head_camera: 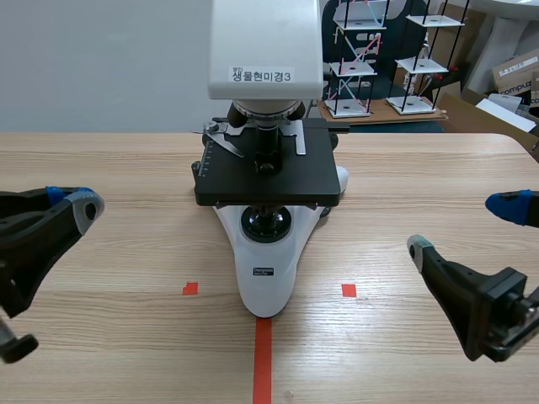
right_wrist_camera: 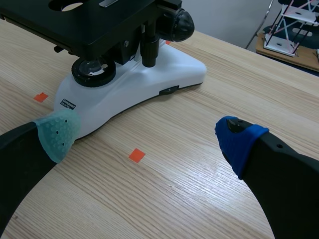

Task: Point at the objective lens

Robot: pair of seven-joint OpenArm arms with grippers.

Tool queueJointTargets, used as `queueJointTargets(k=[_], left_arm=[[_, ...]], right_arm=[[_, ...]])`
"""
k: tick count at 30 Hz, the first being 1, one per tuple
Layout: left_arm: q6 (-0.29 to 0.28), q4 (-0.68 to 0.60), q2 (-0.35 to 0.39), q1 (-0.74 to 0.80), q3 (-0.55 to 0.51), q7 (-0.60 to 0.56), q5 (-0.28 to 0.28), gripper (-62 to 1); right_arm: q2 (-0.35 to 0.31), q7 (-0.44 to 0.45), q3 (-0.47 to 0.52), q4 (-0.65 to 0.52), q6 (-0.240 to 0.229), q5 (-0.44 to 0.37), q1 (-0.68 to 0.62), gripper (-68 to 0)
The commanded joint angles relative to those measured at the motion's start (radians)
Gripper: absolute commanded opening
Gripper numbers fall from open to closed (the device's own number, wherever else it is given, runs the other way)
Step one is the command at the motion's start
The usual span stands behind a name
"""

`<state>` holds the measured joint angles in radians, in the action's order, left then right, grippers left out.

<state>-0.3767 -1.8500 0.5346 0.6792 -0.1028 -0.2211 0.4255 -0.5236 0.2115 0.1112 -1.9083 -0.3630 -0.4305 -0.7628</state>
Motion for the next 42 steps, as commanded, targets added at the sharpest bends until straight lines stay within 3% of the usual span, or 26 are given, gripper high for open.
queueJointTargets(k=[1,12,18,32,42], left_arm=[[-0.003,0.026,-0.002,-0.049,0.034,-0.013,0.013,-58.8],[-0.003,0.086,-0.003,-0.227,0.183,0.018,0.013,-58.8],[0.016,0.096,-0.024,-0.322,0.243,0.097,0.013,-58.8],[0.020,0.112,-0.092,-0.442,0.330,0.176,-0.004,-58.8],[0.019,0.219,-0.144,-0.515,0.364,0.178,-0.026,-58.8]], right_arm=[[-0.008,0.014,0.012,-0.017,-0.001,-0.007,0.000,-8.4],[-0.008,0.014,0.012,-0.017,-0.001,-0.007,0.000,-8.4],[-0.008,0.014,0.012,-0.017,-0.001,-0.007,0.000,-8.5],[-0.008,0.014,0.012,-0.017,-0.001,-0.007,0.000,-8.5],[-0.008,0.014,0.012,-0.017,-0.001,-0.007,0.000,-8.4]])
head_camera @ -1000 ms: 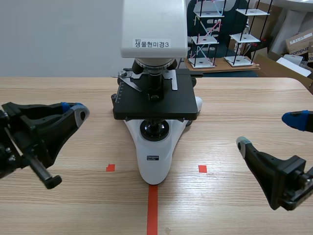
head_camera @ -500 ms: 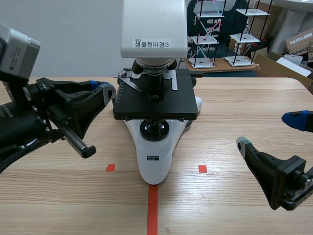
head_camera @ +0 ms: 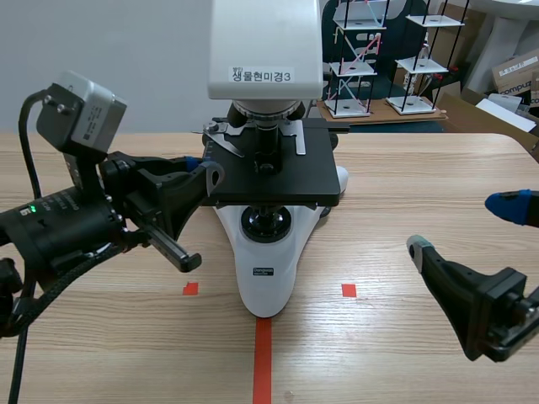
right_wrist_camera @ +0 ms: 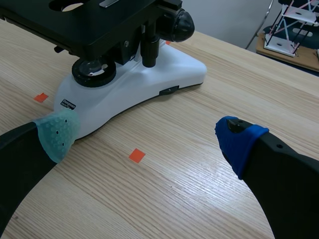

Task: Point at the objective lens

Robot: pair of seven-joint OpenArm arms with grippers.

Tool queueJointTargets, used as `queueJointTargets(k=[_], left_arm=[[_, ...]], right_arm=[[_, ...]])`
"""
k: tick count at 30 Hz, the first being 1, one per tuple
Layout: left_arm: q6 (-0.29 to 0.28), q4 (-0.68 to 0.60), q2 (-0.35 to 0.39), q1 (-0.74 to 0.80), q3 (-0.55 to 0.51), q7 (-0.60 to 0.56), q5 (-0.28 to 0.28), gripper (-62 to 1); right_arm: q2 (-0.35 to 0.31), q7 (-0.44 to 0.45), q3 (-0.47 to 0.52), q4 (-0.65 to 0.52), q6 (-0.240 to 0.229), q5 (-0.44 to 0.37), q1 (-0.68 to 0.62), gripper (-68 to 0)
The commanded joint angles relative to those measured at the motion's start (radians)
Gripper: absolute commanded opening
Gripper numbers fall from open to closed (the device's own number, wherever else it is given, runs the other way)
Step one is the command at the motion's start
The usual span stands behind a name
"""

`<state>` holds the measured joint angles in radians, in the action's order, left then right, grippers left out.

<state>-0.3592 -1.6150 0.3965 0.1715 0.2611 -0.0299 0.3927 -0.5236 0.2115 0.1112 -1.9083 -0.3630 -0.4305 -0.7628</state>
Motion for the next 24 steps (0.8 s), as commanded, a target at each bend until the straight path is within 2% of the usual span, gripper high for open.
queueJointTargets(k=[1,24], left_arm=[[0.002,-0.012,-0.008,-0.009,0.000,-0.013,0.007,-58.8],[-0.006,-0.009,-0.014,-0.029,0.008,-0.018,0.008,-58.8]], right_arm=[[-0.008,0.014,0.012,-0.017,-0.001,-0.007,0.000,-8.4],[-0.008,0.015,0.012,-0.017,-0.001,-0.007,0.000,-8.5]])
